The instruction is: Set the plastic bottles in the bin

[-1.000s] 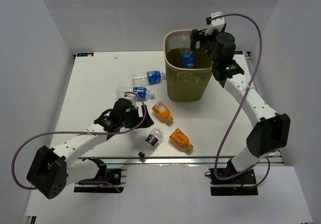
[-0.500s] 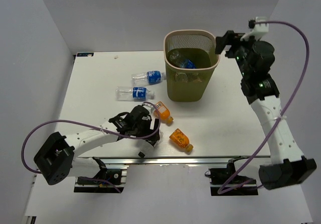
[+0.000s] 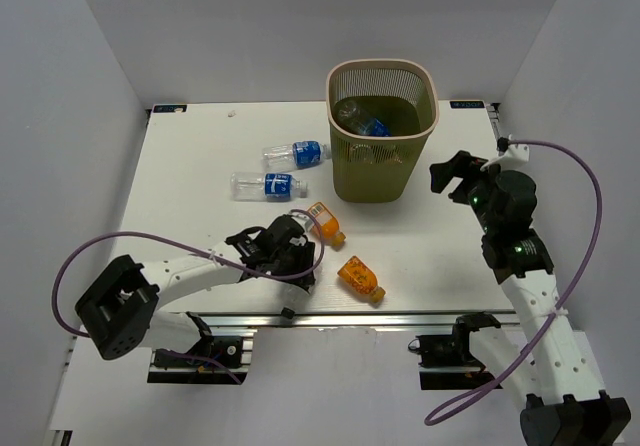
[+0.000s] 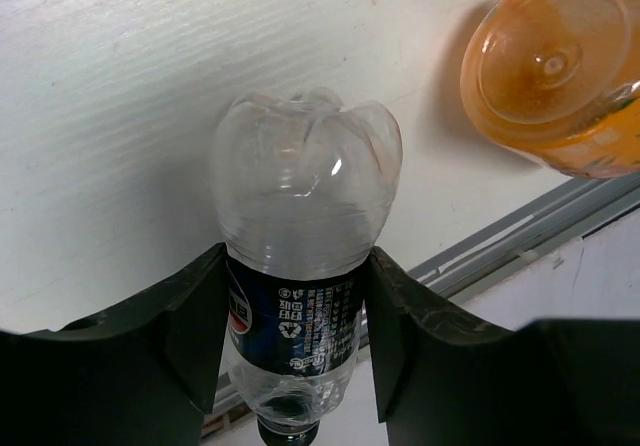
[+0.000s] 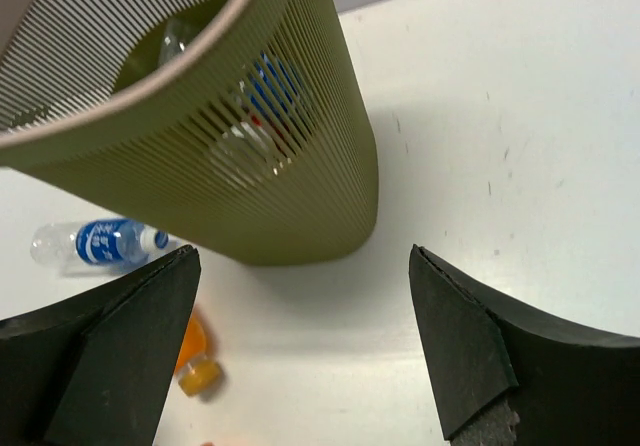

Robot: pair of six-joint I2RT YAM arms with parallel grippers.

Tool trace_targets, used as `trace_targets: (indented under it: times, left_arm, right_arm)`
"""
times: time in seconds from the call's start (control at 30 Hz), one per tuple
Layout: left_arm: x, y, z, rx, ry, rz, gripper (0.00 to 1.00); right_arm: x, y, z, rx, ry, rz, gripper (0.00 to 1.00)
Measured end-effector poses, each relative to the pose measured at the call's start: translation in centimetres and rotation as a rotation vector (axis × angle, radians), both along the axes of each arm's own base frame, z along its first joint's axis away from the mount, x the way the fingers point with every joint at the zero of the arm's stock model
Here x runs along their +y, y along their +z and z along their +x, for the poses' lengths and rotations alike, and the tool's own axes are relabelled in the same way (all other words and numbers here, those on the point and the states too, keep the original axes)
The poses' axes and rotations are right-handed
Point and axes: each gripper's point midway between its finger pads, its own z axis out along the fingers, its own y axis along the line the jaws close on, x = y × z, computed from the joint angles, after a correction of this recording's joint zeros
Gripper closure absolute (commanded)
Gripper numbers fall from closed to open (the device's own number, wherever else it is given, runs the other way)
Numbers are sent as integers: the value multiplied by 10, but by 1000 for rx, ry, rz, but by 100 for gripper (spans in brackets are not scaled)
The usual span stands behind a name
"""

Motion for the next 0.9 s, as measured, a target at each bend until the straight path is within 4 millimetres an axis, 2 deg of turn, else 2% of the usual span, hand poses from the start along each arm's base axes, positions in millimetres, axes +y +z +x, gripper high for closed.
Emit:
trace_targets:
  times: [0.07, 0.13, 0.23, 0.3, 0.33, 0.43, 0.5, 0.6, 0.63, 0.7, 0.8, 0.9]
  left_arm:
    - [2, 5, 0, -8, 17, 3, 69]
    - [6, 18, 6, -46, 51, 9, 72]
    - [9, 65, 28, -176, 123, -26, 71]
    - [9, 113, 48, -300, 181, -74, 72]
    - [7, 143, 60, -371, 208, -109, 72]
    - [-2, 231, 90, -585, 247, -225, 70]
    - [-8, 280, 108, -711, 258, -265, 69]
    - [-29, 350, 143, -891, 275, -309, 66]
    - [-39, 370, 155, -947, 272, -322, 62]
    - [-61, 395, 176, -1024, 254, -336, 62]
    - [-96, 418, 206, -1111, 216, -346, 62]
    - [-127, 427, 230, -1180, 192, -366, 61]
  right_arm:
    - [-1, -12, -7, 26, -3, 5, 11]
    - [-2, -18, -11, 48, -3, 0, 11]
    - [-2, -24, -17, 67, 7, -14, 11]
    - [-1, -29, -21, 74, 19, -17, 10]
    - [0, -34, -24, 76, 30, -17, 11]
    - [9, -56, -32, 114, 86, -11, 11]
    - [14, -74, -36, 152, 121, -8, 11]
    - [18, -91, -37, 208, 145, -7, 11]
    - [20, -95, -36, 221, 151, -8, 11]
    - [22, -101, -35, 246, 169, -11, 11]
    - [29, -106, -35, 256, 209, -9, 11]
    - [37, -109, -38, 266, 260, 1, 11]
